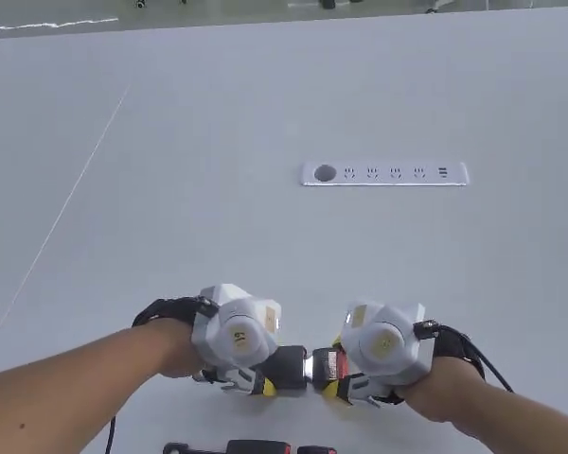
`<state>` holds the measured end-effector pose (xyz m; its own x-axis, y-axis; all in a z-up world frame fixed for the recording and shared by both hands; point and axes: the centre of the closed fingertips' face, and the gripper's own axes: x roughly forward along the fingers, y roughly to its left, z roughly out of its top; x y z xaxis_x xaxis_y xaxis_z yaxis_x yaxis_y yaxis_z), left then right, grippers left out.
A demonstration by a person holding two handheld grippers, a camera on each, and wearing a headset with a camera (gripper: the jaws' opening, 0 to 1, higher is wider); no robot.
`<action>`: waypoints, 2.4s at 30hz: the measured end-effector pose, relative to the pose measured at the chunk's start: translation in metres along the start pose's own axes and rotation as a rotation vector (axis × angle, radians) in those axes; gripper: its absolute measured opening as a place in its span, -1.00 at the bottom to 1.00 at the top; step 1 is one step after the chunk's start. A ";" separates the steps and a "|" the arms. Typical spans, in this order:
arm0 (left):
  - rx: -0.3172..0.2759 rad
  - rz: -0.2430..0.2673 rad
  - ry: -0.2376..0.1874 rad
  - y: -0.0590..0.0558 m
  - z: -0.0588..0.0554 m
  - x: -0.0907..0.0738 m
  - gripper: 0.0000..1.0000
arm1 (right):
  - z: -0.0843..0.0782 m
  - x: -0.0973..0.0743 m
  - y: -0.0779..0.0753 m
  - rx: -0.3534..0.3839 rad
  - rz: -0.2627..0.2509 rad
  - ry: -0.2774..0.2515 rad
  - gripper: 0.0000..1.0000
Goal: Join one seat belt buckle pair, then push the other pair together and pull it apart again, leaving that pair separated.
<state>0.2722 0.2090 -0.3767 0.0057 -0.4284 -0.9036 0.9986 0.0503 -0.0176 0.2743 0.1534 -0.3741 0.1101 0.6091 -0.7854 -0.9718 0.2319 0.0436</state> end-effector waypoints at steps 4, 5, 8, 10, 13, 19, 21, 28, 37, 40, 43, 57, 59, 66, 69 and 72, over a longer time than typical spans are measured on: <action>0.003 -0.002 0.002 0.000 0.000 0.000 -0.33 | 0.000 -0.001 0.000 -0.002 0.000 0.002 -0.30; 0.005 -0.002 0.002 0.000 0.000 0.000 -0.33 | 0.001 0.000 0.000 -0.002 0.000 0.001 -0.30; 0.006 -0.002 0.000 0.000 0.000 0.000 -0.33 | 0.001 0.000 0.001 -0.003 -0.004 0.003 -0.30; 0.006 -0.005 -0.002 0.000 0.000 0.000 -0.33 | 0.001 0.000 0.001 0.001 -0.007 0.004 -0.29; 0.006 -0.006 -0.005 0.000 0.000 0.000 -0.32 | 0.000 0.001 0.000 0.001 -0.011 0.001 -0.29; 0.007 -0.009 -0.006 0.000 0.000 0.000 -0.32 | 0.001 0.001 0.000 0.002 -0.014 -0.001 -0.28; 0.003 -0.010 -0.009 0.000 0.000 0.000 -0.32 | 0.001 0.001 0.000 0.009 -0.018 0.000 -0.28; 0.016 -0.016 -0.006 0.001 -0.002 0.000 -0.32 | 0.000 0.000 0.000 0.007 -0.022 -0.002 -0.28; 0.038 -0.028 0.007 0.001 -0.003 0.000 -0.32 | -0.004 -0.003 -0.001 -0.008 -0.029 0.012 -0.28; 0.039 -0.030 0.004 0.001 -0.003 -0.001 -0.32 | -0.010 -0.008 -0.003 -0.009 -0.032 0.015 -0.28; 0.043 -0.031 0.003 0.001 -0.003 -0.001 -0.32 | -0.012 -0.009 -0.002 -0.008 -0.032 0.000 -0.28; 0.042 -0.033 -0.002 0.001 -0.002 -0.002 -0.32 | -0.041 -0.037 -0.013 0.034 -0.052 -0.013 -0.27; 0.041 -0.034 -0.003 0.001 -0.002 -0.002 -0.32 | -0.051 -0.045 -0.016 0.046 -0.066 -0.007 -0.27; 0.041 -0.035 -0.004 0.001 -0.001 -0.002 -0.32 | -0.068 -0.061 -0.017 0.043 -0.060 -0.013 -0.27; 0.042 -0.035 -0.004 0.001 -0.001 -0.002 -0.32 | -0.074 -0.066 -0.017 0.040 -0.054 -0.015 -0.27; 0.043 -0.035 -0.004 0.001 0.000 -0.002 -0.32 | -0.081 -0.069 -0.019 0.037 -0.051 -0.007 -0.27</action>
<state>0.2729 0.2103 -0.3750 -0.0295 -0.4326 -0.9011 0.9995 -0.0034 -0.0311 0.2683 0.0460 -0.3708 0.1613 0.6009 -0.7829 -0.9565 0.2906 0.0260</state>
